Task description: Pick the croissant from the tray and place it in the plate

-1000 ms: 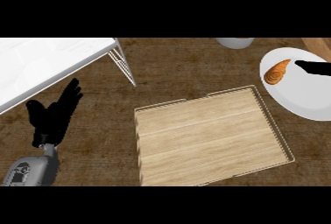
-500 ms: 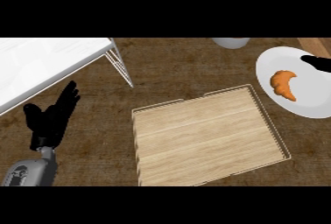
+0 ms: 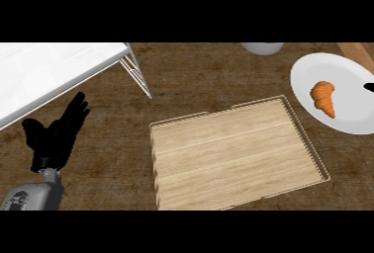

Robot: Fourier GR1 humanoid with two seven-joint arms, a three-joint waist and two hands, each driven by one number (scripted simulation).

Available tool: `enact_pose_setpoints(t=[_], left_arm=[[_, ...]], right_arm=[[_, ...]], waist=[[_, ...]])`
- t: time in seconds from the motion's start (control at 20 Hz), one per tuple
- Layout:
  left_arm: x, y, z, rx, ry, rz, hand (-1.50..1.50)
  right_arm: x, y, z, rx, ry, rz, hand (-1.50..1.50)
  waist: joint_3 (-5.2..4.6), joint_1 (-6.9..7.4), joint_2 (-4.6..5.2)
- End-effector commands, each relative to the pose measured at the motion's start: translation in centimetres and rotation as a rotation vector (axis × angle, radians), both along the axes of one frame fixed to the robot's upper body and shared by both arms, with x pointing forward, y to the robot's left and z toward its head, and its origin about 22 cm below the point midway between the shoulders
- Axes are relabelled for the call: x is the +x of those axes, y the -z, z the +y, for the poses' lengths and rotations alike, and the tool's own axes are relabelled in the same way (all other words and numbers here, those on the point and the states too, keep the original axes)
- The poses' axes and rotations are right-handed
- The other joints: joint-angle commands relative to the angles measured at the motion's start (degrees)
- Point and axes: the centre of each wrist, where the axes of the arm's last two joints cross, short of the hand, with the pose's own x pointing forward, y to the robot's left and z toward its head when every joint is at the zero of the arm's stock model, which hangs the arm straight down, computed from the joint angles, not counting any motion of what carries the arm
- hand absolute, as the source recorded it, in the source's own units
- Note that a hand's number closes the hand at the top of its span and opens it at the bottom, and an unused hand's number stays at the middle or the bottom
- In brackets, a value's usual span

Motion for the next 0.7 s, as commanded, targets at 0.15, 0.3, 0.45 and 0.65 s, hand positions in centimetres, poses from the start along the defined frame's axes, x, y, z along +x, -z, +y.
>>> enact_pose_setpoints(t=[0.15,0.3,0.45,0.65], left_arm=[[0.8,-0.3,-1.5,0.003,0.007,-0.017,0.0],[-0.1,-0.1,0.3,-0.003,0.015,0.008,0.0],[1.1,-0.5,0.7,-0.003,-0.007,0.014,0.0],[0.6,0.4,-0.5,-0.005,0.007,0.008,0.0]], right_arm=[[-3.4,2.5,-2.9,-0.013,0.034,-0.003,-1.5],[-4.6,1.6,-4.3,-0.041,0.051,0.018,-1.5],[-4.9,0.8,-4.9,-0.027,0.041,0.032,-1.5],[-5.3,2.6,-5.0,-0.059,0.079,0.072,-1.5]], waist=[[0.01,0.17,0.1],[-0.01,0.09,0.04],[-0.02,-0.04,0.05],[0.02,0.4,0.18]])
